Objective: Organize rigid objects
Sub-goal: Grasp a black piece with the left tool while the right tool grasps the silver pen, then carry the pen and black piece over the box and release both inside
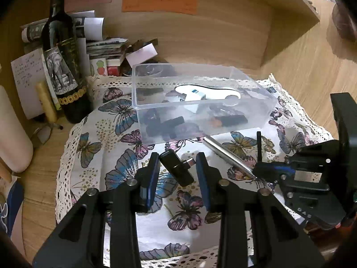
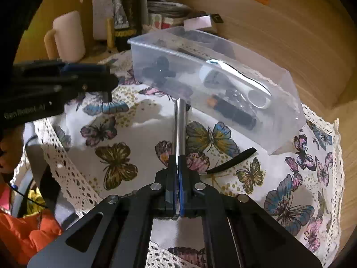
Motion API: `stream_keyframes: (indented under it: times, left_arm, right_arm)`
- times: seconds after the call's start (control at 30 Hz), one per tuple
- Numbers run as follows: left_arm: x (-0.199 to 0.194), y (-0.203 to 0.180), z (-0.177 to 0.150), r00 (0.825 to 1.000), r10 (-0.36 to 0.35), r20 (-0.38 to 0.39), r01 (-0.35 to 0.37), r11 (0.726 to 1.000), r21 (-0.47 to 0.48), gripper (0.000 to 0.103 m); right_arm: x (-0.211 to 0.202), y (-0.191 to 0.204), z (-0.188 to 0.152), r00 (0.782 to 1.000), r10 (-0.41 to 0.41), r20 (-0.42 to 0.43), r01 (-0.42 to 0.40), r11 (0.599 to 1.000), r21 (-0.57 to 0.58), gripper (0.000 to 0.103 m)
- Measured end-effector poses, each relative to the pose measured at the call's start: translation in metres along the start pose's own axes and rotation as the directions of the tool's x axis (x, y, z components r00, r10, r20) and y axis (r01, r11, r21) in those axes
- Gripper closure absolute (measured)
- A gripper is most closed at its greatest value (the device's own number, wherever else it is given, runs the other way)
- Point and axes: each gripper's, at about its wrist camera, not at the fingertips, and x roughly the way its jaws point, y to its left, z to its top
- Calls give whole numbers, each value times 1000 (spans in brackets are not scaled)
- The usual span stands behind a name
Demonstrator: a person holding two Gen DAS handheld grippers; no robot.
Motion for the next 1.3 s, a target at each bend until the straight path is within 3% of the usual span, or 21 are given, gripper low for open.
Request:
stream_keyframes:
  times: [0.13,0.3,0.43,0.8,1.07,1.3]
  left_arm:
    - [-3,-1,-1,1000,-4,7,4,1000,2,70]
    - [-5,1,-2,1000,7,7,-7,1000,6,70]
    - [-7,4,-2,1000,17,11,-17,1000,0,70]
    - [-4,1,17,1000,12,28,-12,1000,2,70]
    - [2,-2,56,998,-2,57,1,1000,23,70]
    - [15,1,93,998,-26,59,25,1000,16,70]
  right_arm:
    - [6,-1,11,1000,30,10,-30,999,21,76]
    - [32,0,27,999,34,-43,-33,999,31,76]
    - [36,-3,25,997,61,-39,-58,996,68,89]
    - [-28,-13,21,992,-1,124,-12,995,102,89]
    - [-68,-43,50,966,-68,249,33,989,143,89]
    - [-71,-68,87,946,-95,311,36,981,190,89]
